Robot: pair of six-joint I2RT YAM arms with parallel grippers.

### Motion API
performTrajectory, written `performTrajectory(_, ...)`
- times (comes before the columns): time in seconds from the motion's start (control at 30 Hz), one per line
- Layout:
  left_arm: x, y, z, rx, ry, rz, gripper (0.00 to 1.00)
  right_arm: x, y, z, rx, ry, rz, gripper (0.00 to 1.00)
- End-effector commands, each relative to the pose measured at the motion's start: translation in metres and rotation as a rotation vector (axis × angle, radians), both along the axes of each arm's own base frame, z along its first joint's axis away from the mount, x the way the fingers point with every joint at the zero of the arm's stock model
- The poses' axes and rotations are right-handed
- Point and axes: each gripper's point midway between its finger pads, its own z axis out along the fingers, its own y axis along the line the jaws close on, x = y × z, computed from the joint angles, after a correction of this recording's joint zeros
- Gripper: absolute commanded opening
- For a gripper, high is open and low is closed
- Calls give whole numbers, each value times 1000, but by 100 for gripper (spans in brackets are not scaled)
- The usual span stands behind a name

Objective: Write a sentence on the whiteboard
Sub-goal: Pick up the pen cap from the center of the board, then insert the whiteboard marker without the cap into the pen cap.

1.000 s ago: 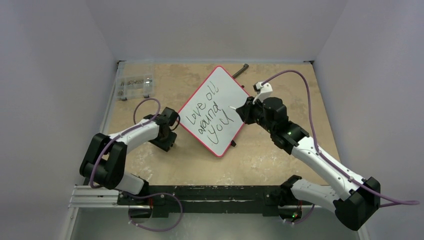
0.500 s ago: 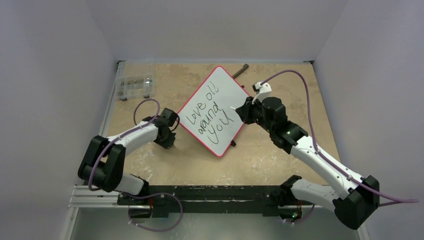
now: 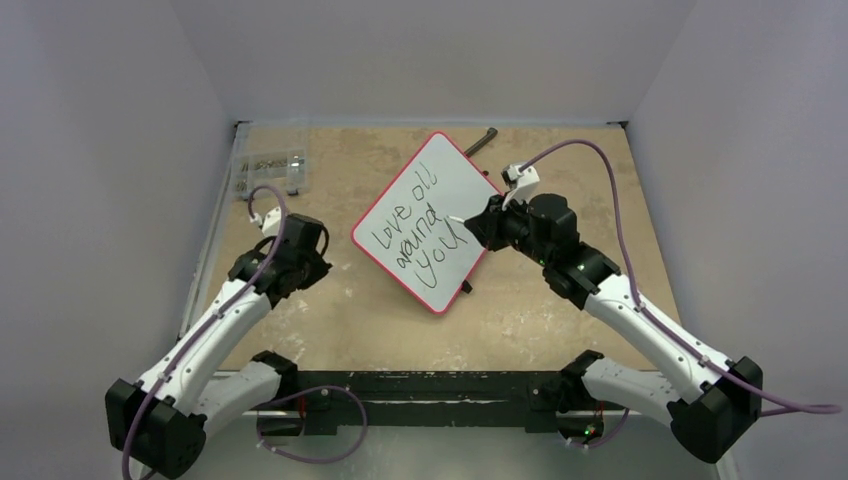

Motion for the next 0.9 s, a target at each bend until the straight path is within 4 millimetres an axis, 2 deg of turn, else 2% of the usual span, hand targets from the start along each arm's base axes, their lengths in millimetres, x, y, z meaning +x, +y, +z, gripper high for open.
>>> performTrajectory(0.0, -9, 27, 58, 203, -65, -178, 0, -9, 15, 50, 67, -130, 113, 0)
performTrajectory(0.17, -10, 13, 120, 250, -266, -462, 0, -30, 32, 67, 119, -171, 270, 0)
performTrajectory(0.3, -11, -4, 147, 298, -373, -691, 0, -49, 43, 82, 152, -198, 403, 0)
performTrajectory(0.37, -13, -13, 150, 311, -378, -796, 2, -62, 48, 87, 174, -210, 471, 0)
performTrajectory(0.43, -20, -24, 141, 332, -334, -972, 5, -73, 51, 91, 188, -218, 530, 0)
performTrajectory(0.57, -25, -33, 133, 357, -261, -1162, 2, -86, 54, 93, 187, -222, 608, 0)
performTrajectory(0.7, -26, -64, 145, 273, -360, -1310, 0, -90, 54, 88, 162, -209, 633, 0)
performTrajectory(0.87, -24, -83, 152, 388, -489, -1522, 0, -93, 55, 85, 154, -204, 653, 0)
